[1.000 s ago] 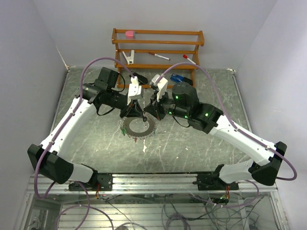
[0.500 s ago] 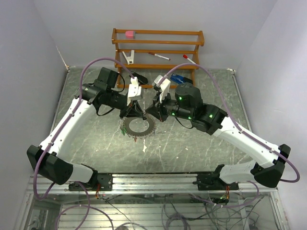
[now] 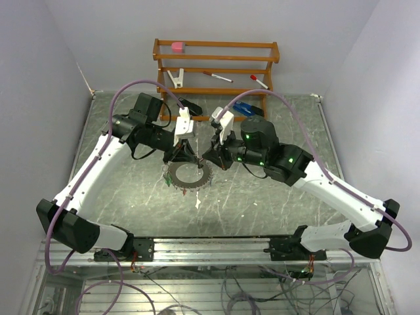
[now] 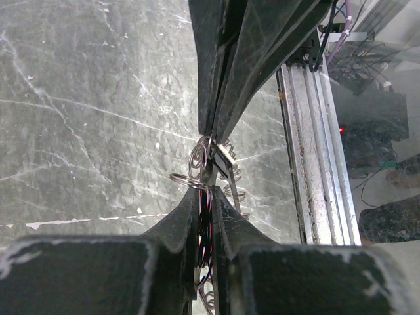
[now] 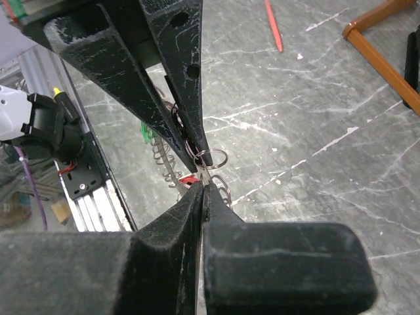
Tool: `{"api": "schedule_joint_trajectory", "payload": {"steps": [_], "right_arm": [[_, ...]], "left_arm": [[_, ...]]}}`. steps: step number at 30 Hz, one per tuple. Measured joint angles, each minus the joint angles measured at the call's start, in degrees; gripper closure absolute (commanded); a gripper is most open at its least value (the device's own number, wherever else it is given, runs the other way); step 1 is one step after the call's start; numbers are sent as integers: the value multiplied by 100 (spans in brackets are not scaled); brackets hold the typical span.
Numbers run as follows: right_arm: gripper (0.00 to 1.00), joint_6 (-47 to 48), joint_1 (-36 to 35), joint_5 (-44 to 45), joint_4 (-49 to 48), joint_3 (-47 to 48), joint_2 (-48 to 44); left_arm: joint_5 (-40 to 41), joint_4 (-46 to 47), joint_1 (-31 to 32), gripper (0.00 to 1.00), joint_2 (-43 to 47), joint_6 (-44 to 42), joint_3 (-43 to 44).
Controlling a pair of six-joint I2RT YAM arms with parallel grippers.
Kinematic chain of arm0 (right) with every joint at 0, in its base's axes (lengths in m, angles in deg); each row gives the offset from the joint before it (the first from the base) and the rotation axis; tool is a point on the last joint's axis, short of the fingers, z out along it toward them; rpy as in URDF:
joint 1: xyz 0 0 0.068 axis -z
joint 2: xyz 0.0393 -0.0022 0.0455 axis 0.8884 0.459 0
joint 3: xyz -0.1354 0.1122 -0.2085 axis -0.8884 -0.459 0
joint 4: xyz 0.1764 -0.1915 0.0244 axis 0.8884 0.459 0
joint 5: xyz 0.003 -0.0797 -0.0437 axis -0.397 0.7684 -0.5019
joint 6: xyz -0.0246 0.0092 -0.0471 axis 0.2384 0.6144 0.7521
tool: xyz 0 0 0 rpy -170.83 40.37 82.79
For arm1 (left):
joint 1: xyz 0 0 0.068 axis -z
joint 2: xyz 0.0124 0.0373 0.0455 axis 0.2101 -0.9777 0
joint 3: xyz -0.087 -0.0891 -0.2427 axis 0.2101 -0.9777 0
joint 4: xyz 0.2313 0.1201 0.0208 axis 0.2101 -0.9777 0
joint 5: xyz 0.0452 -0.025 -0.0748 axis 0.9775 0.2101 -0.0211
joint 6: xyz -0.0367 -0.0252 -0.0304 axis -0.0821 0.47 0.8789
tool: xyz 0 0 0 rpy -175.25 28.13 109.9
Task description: Put the keys on the keyring
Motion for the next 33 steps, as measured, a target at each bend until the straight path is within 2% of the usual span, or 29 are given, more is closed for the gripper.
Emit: {"api": "schedule_joint_trajectory", "payload": {"steps": [33], "right_arm": [[100,20,-199,319,94,330,356]], "left_arm": [[46,-7,87,93,-13,9,98]]}}
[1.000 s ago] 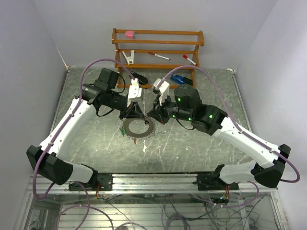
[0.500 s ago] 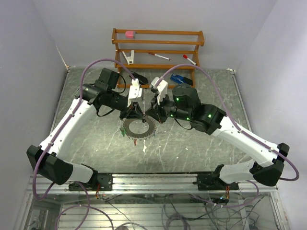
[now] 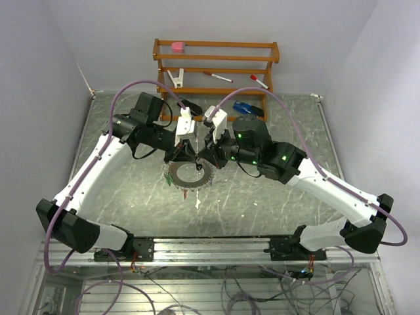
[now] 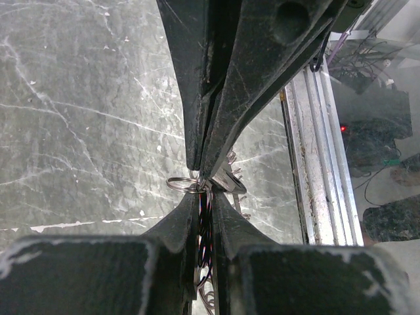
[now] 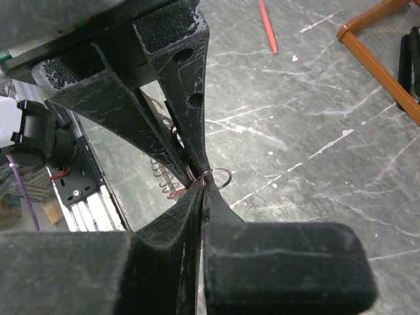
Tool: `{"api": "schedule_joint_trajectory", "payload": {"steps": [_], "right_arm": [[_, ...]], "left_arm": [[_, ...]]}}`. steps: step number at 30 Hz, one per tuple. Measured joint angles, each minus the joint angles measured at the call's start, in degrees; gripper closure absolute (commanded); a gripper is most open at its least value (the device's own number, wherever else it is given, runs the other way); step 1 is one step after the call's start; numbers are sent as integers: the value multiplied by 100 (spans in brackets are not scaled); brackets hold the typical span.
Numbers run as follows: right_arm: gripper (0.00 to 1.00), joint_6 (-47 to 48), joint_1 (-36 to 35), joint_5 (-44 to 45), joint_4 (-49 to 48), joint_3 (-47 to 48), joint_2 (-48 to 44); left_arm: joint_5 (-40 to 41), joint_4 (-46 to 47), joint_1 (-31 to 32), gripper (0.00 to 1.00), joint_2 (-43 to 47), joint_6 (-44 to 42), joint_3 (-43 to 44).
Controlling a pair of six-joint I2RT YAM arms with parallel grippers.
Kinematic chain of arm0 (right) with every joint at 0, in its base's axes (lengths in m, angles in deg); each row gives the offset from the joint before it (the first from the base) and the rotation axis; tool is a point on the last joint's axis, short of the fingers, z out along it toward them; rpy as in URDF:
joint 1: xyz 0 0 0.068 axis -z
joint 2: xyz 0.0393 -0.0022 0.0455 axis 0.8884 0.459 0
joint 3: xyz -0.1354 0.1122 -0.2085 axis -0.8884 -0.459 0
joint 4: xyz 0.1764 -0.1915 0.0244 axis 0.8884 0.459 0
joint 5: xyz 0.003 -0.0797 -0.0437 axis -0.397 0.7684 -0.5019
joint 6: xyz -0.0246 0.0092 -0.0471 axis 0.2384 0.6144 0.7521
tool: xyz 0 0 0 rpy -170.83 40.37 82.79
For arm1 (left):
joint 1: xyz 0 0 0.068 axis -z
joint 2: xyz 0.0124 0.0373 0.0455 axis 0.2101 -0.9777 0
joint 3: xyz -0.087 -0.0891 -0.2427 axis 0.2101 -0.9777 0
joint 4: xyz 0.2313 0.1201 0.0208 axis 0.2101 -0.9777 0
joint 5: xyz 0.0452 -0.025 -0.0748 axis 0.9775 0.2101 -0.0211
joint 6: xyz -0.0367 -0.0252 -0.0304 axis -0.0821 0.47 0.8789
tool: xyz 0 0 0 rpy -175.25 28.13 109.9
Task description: Put the keys on the keyring
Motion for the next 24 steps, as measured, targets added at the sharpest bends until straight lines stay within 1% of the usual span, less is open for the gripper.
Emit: {"api": "schedule_joint_trajectory", "payload": {"steps": [24], "right_arm": [[100,2,-46,289,-22,57,52]], "left_arm": [[125,-37,72,92,0,-57,0]]}}
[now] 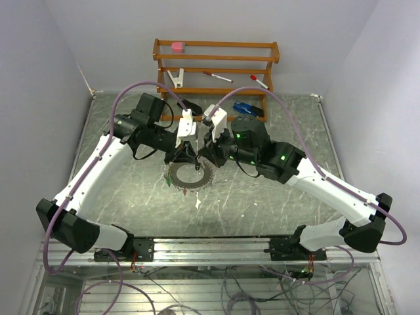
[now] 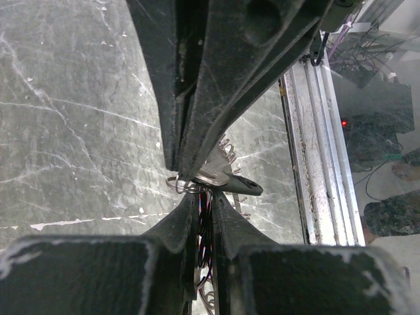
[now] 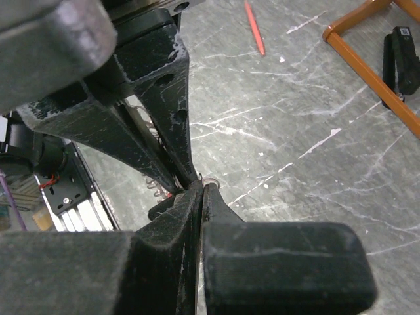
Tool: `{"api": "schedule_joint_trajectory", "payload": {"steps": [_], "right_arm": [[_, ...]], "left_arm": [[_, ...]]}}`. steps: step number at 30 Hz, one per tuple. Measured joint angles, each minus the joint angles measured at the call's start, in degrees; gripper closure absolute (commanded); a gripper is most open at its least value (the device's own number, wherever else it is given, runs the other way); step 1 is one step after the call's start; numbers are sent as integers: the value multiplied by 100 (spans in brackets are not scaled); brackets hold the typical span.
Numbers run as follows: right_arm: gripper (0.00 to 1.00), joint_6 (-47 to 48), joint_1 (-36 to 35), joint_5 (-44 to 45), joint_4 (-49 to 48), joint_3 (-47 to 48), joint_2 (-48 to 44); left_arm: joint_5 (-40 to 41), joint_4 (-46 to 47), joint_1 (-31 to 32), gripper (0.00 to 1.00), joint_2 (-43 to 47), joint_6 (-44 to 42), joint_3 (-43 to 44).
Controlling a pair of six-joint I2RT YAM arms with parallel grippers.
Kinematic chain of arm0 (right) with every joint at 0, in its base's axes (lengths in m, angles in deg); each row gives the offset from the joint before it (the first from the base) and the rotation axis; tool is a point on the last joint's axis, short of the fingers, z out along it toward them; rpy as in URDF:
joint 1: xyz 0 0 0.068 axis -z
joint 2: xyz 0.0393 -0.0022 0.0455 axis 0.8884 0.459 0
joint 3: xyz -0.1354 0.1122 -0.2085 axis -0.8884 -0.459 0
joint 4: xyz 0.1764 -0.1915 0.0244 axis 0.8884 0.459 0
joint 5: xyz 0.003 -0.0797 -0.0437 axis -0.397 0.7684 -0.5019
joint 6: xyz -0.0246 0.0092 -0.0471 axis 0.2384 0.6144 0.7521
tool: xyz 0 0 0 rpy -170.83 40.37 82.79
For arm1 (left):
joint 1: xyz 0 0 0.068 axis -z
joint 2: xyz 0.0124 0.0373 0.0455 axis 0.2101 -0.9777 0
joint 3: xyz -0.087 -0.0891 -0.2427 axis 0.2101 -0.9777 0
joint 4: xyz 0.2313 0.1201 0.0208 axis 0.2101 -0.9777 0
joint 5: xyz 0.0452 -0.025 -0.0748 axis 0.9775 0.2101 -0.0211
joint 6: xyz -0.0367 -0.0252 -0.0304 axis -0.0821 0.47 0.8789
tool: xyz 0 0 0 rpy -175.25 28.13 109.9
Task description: Put the keys on the keyring
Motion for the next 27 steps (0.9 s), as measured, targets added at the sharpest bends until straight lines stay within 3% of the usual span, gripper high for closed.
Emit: {"api": "schedule_joint_trajectory", "payload": {"steps": [27], "right_arm": [[100,-179,-4,203,321,96,59]], "left_arm": [[153,-323,66,92,44,-256,289]]}}
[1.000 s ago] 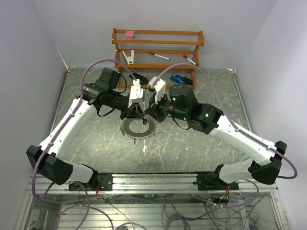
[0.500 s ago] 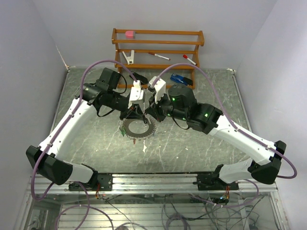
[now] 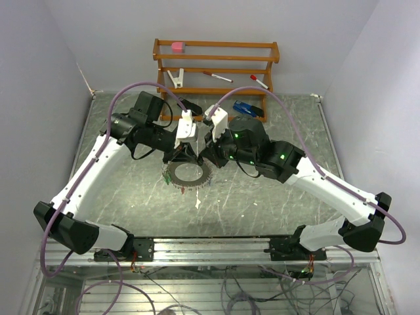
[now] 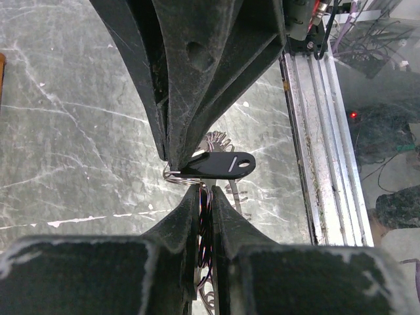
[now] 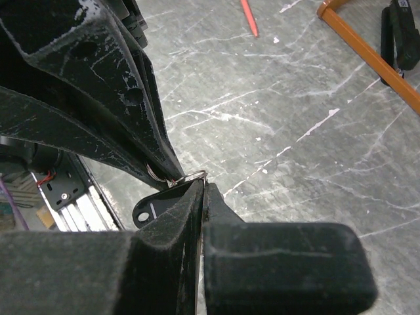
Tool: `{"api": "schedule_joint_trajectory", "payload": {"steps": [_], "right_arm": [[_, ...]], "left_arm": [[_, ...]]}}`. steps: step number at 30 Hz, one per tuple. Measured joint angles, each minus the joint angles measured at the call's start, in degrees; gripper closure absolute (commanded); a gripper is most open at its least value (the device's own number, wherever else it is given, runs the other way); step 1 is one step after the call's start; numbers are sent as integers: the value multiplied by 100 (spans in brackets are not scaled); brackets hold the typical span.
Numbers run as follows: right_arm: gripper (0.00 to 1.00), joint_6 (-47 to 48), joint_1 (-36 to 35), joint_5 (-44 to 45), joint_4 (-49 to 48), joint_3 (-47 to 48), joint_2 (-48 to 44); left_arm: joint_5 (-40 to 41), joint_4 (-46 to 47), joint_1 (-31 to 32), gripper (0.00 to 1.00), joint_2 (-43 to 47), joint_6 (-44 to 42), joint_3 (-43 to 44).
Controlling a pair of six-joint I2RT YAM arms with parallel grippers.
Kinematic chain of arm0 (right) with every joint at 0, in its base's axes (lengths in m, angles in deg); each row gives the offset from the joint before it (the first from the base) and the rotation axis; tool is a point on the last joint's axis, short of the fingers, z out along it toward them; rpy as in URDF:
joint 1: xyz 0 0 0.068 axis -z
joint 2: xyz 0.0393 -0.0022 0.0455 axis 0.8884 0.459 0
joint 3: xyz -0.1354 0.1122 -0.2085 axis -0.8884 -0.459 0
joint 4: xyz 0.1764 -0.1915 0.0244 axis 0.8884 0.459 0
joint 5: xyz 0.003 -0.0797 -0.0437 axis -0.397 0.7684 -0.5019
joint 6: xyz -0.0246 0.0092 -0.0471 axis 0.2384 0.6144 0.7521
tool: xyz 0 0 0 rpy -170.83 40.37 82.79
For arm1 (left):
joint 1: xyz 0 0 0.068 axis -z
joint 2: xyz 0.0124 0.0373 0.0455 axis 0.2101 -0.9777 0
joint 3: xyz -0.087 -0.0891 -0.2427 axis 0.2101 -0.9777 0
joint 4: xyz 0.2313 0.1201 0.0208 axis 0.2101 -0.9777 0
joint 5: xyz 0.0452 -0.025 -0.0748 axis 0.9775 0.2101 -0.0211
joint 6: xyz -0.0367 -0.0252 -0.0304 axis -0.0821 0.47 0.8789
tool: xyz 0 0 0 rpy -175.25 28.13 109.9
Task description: Put the keys on the keyring
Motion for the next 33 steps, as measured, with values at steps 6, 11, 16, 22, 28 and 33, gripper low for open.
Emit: {"api": "schedule_joint_trajectory", "payload": {"steps": [6,11,16,22,28,33], "right_arm": [[100,-70,4,-20,33,11,0],[100,-114,22,-87,42,22,-17],[100,-122,103,-286,-39,22,-66],[100,-125,280,-654,-83,24,-105],[100,-122,474,-1121,131,166,-103],[100,-114,529,-1556,251,313,-85]], "left_arm": [[7,-22,9,92,4,-37,0],[7,-87,9,92,4,-57,79],[7,-238,11,92,4,-138,280],[4,-378,11,92,4,-256,450],[2,-442,46,92,4,-485,549],[-2,-675,146,92,4,-752,717]]}}
